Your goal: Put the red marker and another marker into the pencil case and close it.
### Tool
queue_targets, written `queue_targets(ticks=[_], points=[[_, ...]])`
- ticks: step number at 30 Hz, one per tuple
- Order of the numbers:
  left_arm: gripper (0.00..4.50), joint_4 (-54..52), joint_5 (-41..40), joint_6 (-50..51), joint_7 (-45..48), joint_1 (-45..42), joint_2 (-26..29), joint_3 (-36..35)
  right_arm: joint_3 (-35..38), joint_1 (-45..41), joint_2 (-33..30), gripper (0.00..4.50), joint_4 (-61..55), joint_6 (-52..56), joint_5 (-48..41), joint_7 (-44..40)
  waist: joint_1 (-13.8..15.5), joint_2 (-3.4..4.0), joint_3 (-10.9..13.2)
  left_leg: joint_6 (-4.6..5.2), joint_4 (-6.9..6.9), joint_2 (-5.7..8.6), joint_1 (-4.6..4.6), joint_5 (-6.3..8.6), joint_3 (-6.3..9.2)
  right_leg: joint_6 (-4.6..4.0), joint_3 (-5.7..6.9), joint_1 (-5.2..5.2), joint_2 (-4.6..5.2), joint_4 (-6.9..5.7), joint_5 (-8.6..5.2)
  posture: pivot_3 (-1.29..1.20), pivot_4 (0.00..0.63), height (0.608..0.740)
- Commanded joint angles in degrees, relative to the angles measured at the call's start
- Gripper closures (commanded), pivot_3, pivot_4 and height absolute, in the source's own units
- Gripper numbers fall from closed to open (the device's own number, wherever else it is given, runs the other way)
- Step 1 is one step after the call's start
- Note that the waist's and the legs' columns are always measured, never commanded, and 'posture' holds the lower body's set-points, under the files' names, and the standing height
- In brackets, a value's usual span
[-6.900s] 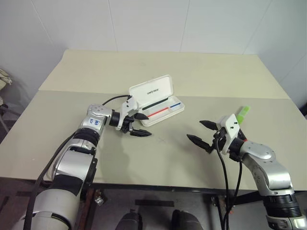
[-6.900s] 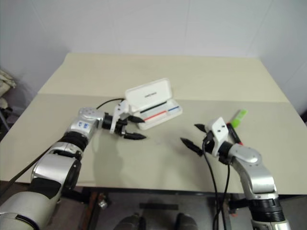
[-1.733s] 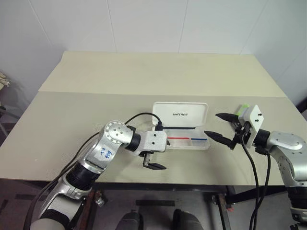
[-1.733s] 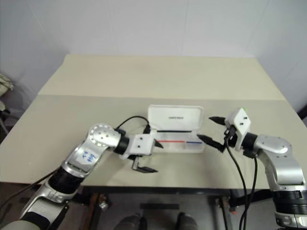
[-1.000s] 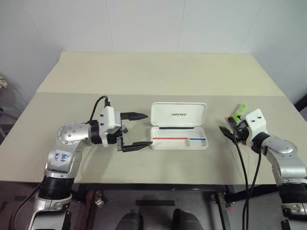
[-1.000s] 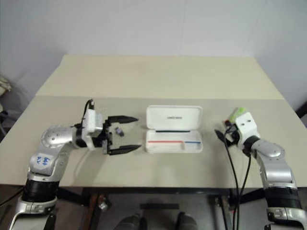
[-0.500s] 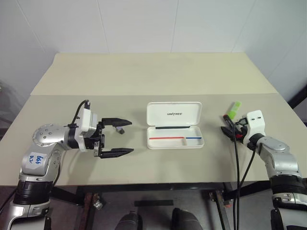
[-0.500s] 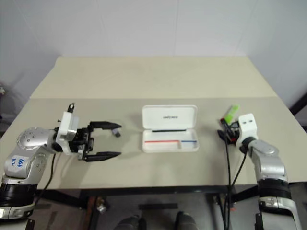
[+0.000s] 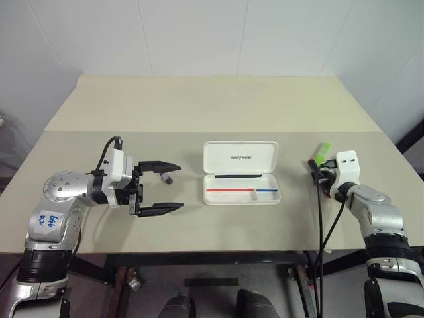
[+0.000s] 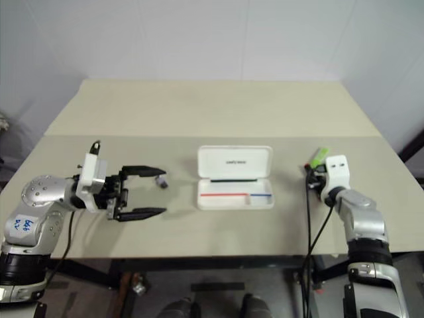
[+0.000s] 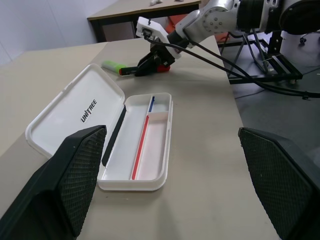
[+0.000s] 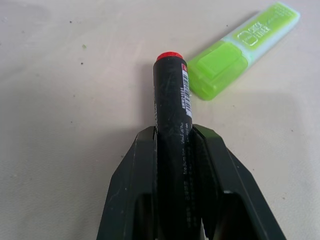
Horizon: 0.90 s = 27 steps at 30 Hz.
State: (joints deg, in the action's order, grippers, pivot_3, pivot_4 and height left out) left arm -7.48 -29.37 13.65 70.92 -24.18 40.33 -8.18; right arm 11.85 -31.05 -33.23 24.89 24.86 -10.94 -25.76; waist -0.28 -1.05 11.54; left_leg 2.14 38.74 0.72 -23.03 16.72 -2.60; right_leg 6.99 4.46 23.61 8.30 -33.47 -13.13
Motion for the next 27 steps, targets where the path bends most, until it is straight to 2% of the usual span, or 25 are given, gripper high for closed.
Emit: queue_targets(ticks=[1,8,15,20,27], points=[[0.00,-0.2,-0.7,-1.0,-0.3,-0.9,0.5,-0.6,0.3,2.9,-0.8,3.87,-5.6,-1.4,-2.0,-4.4,0.0,0.02,0.0,0.00,-0.13,-0.02,-0.02,-0.15,-0.04,0.00,-0.01,0.04,-0.06,-0.08,0.00,0.00,0.150,0.740],[0.00,0.3,-1.0,-1.4,-0.1,-0.7,0.5,-0.9,-0.8,6.7,-2.7,3.87,-20.8,-1.4,-5.7,-13.5,0.0,0.31,0.2,-0.31,-0.58,-0.28,-0.09,-0.29,-0.45,-0.01,-0.16,0.28,-0.44,0.16,-0.01,0.00,0.150,0.740],[0.00,2.4,-0.2,-3.1,0.5,-0.5,1.0,-1.1,-6.5,2.2,-4.5,3.87,-29.4,-1.7,-5.9,-20.0,0.1,0.32,0.2,-0.23,-0.54,-0.45,-0.06,-0.18,-0.51,-0.08,-0.25,0.34,-0.62,0.10,-0.02,0.00,0.150,0.740],[0.00,1.6,0.0,-3.3,-0.5,0.1,1.0,-1.0,-14.7,-3.9,-5.7,3.87,-30.9,-4.7,-1.9,-25.8,0.1,0.32,0.2,-0.26,-0.54,-0.48,-0.07,-0.18,-0.51,-0.17,-0.25,0.41,-0.64,0.03,-0.05,0.00,0.150,0.740],[0.00,-0.3,-0.1,-3.3,-1.9,2.2,1.4,-1.6,-27.1,-12.0,-2.5,3.87,-27.2,-13.7,5.2,-32.6,0.0,0.31,0.2,-0.44,-0.56,-0.50,-0.23,-0.23,-0.63,-0.20,-0.33,0.65,-0.68,0.01,-0.07,0.00,0.150,0.740]])
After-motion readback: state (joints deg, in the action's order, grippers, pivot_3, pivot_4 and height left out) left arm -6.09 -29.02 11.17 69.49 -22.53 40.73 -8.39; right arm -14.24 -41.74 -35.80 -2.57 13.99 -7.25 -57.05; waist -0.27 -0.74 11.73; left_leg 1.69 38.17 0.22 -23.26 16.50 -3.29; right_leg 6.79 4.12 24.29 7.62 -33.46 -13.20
